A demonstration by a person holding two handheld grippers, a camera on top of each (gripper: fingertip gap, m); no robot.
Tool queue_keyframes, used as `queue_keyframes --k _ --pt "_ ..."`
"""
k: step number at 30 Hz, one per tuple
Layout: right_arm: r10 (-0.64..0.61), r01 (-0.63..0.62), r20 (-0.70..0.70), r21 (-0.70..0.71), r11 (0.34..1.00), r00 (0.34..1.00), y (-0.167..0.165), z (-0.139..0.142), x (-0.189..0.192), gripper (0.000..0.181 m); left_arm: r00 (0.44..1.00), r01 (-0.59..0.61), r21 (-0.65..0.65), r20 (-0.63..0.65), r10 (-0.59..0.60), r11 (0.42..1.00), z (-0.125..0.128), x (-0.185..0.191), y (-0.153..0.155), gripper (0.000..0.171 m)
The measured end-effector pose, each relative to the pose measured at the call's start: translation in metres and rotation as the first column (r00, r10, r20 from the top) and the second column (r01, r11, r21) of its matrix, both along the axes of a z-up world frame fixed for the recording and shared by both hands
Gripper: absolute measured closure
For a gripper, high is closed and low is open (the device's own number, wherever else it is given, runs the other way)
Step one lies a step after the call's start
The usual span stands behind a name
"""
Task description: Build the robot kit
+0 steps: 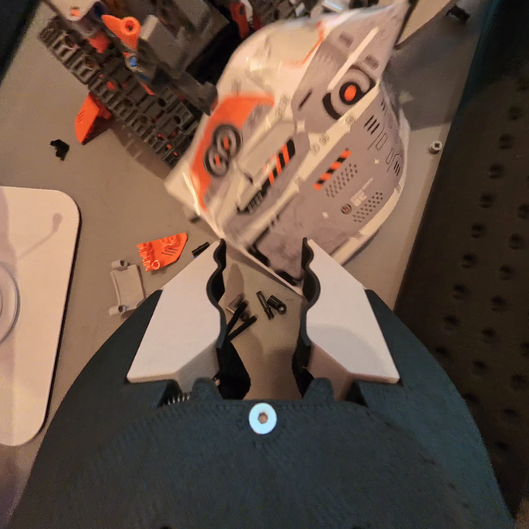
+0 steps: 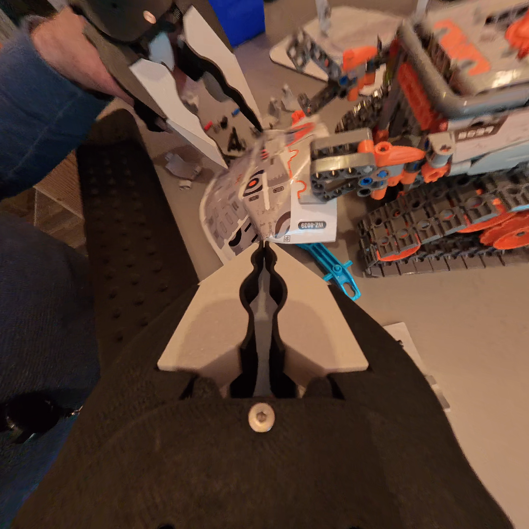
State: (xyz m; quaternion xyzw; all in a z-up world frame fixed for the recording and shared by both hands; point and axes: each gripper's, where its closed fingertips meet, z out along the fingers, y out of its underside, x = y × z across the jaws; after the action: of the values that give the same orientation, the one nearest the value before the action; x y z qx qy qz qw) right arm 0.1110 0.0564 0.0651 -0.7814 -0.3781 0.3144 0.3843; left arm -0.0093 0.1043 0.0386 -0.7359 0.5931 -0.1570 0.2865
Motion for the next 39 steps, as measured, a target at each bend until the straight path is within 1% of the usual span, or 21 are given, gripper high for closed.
queue_keyframes --k 2,4,6,8,10,12,14,16,17,19,21,23,25,28,29,31,34,35,36,38,39 --pt "0.002 -0.002 -0.038 0.003 1.0 0.999 -0.006 0.009 0.005 0.181 0.999 -0.037 -0.032 0.024 0.038 0.999 0.004 -0.003 0.001 0.113" --pt "0.038 -0.036 -0.08 0.024 0.999 0.996 -0.015 0.018 0.007 0.181 0.994 -0.063 -0.081 0.079 0.069 0.995 0.008 -0.001 0.0 0.107" --pt "0.055 -0.052 -0.105 0.03 0.998 0.993 -0.022 0.023 0.013 0.181 0.986 -0.057 -0.186 0.146 0.085 0.981 0.01 0.006 -0.008 0.1" --pt "0.072 -0.064 -0.138 0.055 0.996 0.988 -0.027 0.03 0.019 0.181 0.972 -0.024 -0.303 0.214 0.092 0.953 0.013 0.016 -0.019 0.094" --pt "0.075 -0.066 -0.154 0.062 0.996 0.985 -0.029 0.033 0.027 0.181 0.957 0.023 -0.425 0.272 0.104 0.905 0.015 0.025 -0.032 0.091" --pt "0.091 -0.078 -0.185 0.075 0.994 0.979 -0.033 0.04 0.034 0.181 0.931 0.09 -0.48 0.352 0.098 0.872 0.023 0.036 -0.043 0.092" --pt "0.106 -0.092 -0.208 0.076 0.993 0.972 -0.037 0.043 0.041 0.181 0.902 0.164 -0.512 0.424 0.082 0.843 0.036 0.048 -0.053 0.095" --pt "0.134 -0.118 -0.221 0.081 0.99 0.966 -0.042 0.046 0.047 0.181 0.86 0.232 -0.499 0.506 0.063 0.835 0.053 0.062 -0.058 0.1" --pt "0.151 -0.135 -0.239 0.082 0.987 0.959 -0.045 0.049 0.05 0.181 0.839 0.27 -0.504 0.541 0.056 0.82 0.061 0.068 -0.061 0.104" --pt "0.18 -0.162 -0.238 0.096 0.982 0.954 -0.051 0.052 0.055 0.181 0.798 0.319 -0.525 0.598 0.075 0.789 0.072 0.079 -0.063 0.106" --pt "0.176 -0.161 -0.24 0.081 0.984 0.955 -0.052 0.051 0.062 0.181 0.73 0.406 -0.513 0.68 0.07 0.756 0.089 0.087 -0.072 0.121" --pt "0.155 -0.149 -0.256 0.042 0.988 0.954 -0.051 0.05 0.067 0.181 0.694 0.453 -0.491 0.718 0.052 0.744 0.097 0.095 -0.082 0.134" --pt "0.163 -0.168 -0.228 -0.001 0.986 0.96 -0.055 0.041 0.072 0.181 0.676 0.476 -0.484 0.735 0.046 0.734 0.101 0.103 -0.088 0.136" --pt "0.188 -0.205 -0.231 -0.052 0.977 0.955 -0.064 0.039 0.079 0.181 0.644 0.502 -0.465 0.764 0.044 0.729 0.109 0.111 -0.089 0.149" --pt "0.181 -0.199 -0.219 -0.065 0.978 0.959 -0.064 0.037 0.081 0.181 0.638 0.512 -0.466 0.769 0.043 0.722 0.11 0.115 -0.091 0.153" --pt "0.184 -0.207 -0.204 -0.099 0.973 0.962 -0.066 0.033 0.084 0.181 0.624 0.552 -0.458 0.781 0.019 0.697 0.112 0.121 -0.101 0.171" --pt "0.128 -0.149 -0.176 -0.108 0.983 0.976 -0.057 0.03 0.092 0.181 0.635 0.529 -0.475 0.771 0.043 0.703 0.108 0.129 -0.101 0.171" --pt "0.12 -0.139 -0.171 -0.106 0.985 0.978 -0.056 0.029 0.094 0.181 0.629 0.521 -0.484 0.775 0.068 0.703 0.108 0.13 -0.099 0.171" --pt "0.101 -0.119 -0.172 -0.096 0.988 0.98 -0.053 0.031 0.096 0.178 0.616 0.518 -0.497 0.782 0.099 0.696 0.109 0.132 -0.096 0.171" --pt "0.055 -0.072 -0.211 -0.072 0.995 0.976 -0.046 0.039 0.099 0.157 0.6 0.527 -0.515 0.789 0.133 0.677 0.11 0.134 -0.095 0.171" --pt "0.044 -0.063 -0.246 -0.068 0.996 0.968 -0.045 0.043 0.098 0.152 0.595 0.526 -0.518 0.791 0.144 0.675 0.11 0.136 -0.095 0.171"
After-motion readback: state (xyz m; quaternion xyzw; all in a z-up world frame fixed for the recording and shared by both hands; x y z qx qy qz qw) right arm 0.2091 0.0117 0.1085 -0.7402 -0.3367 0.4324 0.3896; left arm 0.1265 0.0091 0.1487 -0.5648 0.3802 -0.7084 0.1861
